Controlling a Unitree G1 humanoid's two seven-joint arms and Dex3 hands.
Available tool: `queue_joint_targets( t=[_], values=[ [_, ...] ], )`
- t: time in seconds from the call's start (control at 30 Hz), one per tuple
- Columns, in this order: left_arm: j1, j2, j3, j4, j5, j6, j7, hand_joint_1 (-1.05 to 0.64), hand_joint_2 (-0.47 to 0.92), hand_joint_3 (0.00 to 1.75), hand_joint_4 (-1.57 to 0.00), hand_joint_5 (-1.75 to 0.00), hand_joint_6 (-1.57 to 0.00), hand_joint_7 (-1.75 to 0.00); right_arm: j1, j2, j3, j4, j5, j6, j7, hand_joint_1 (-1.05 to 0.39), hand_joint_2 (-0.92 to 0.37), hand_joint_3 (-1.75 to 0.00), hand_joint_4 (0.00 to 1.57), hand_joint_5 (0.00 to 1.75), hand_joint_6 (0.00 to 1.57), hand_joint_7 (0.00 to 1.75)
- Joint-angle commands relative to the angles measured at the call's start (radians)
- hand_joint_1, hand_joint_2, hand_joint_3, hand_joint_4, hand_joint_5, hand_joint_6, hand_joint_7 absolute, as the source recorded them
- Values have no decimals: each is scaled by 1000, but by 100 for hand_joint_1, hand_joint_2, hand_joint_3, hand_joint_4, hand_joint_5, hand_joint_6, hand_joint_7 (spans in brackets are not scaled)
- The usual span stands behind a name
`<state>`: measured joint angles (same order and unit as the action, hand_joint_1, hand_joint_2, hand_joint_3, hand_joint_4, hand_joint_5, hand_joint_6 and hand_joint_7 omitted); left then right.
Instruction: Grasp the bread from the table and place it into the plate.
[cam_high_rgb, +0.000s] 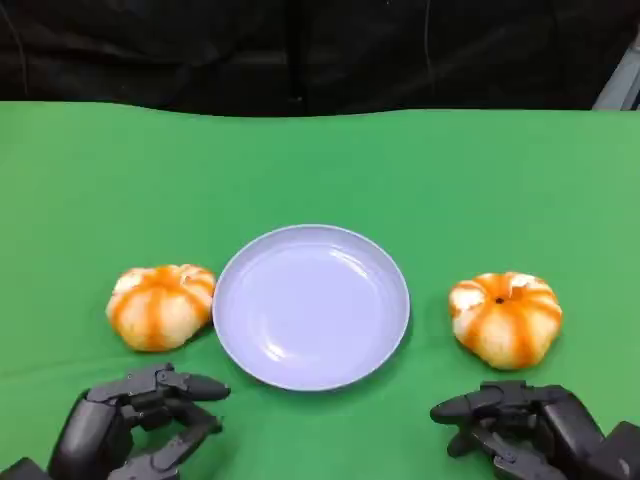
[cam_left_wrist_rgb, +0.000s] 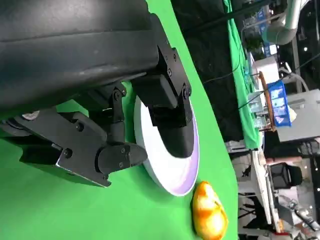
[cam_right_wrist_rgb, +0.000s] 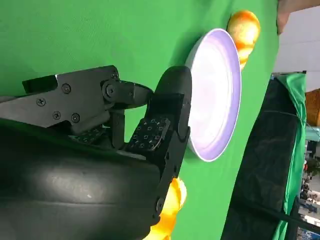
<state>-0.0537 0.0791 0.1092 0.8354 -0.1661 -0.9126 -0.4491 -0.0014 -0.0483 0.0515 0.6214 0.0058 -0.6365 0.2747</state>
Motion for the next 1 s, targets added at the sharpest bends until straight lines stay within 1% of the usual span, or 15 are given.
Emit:
queue_joint_targets(
  t=[0.03,0.07,0.1,0.13,0.17,0.2,0.27,0.3,0.37,0.5,0.67,1.0],
  values=[
    [4,7,15,-25,-39,31,-15,-12,92,22,-75,-45,-89,-4,-2,-10,-7,6,2,-4,-4,-8,-92,-39,83,109,116,20],
    [5,7,16,-27,-45,34,-21,-14,92,18,-74,-34,-84,-2,-2,-10,-7,7,3,-4,-4,-8,-92,-39,83,109,116,20],
    [4,8,18,-24,-42,28,-16,-15,92,16,-74,-30,-82,-1,-3,-10,-6,8,0,-7,-6,-8,-92,-39,83,109,116,20],
    [3,9,19,-22,-37,23,-10,-25,92,13,-68,-19,-73,-1,-3,-11,-6,10,-2,-9,-7,-8,-92,-39,83,110,116,20],
    [2,9,20,-21,-34,19,-6,-28,92,11,-66,-15,-70,0,-4,-11,-6,10,-3,-10,-9,-8,-92,-39,83,110,116,20],
    [-4,13,23,-15,-44,17,-21,-34,92,12,-61,-11,-64,0,-6,-11,-6,12,-3,-9,-8,-9,-92,-39,82,111,116,20],
    [-14,20,30,-6,-65,18,-50,-51,92,18,-44,-3,-47,0,-9,-9,-7,15,0,-7,-7,-8,-92,-40,80,115,116,20],
    [-19,22,34,-2,-75,18,-64,-54,92,20,-42,-1,-44,0,-9,-8,-7,14,2,-5,-6,-8,-92,-40,80,115,116,20],
    [-23,23,40,3,-89,19,-85,-58,92,23,-41,-1,-42,0,-9,-8,-7,15,3,-6,-5,-8,-92,-40,80,116,116,20],
    [-34,19,51,19,-109,11,-119,-56,92,23,-41,-1,-41,0,-12,-12,-8,19,-1,-13,-8,-8,-92,-38,80,116,116,20],
    [-34,12,59,14,-91,6,-94,-58,92,23,-36,0,-36,0,-16,-16,-11,32,3,-32,-3,-8,-92,-39,79,117,116,21],
    [-35,10,63,12,-79,4,-83,-59,92,23,-36,0,-36,0,-17,-17,-11,35,0,-37,-6,-8,-92,-40,78,118,116,22]
  ],
)
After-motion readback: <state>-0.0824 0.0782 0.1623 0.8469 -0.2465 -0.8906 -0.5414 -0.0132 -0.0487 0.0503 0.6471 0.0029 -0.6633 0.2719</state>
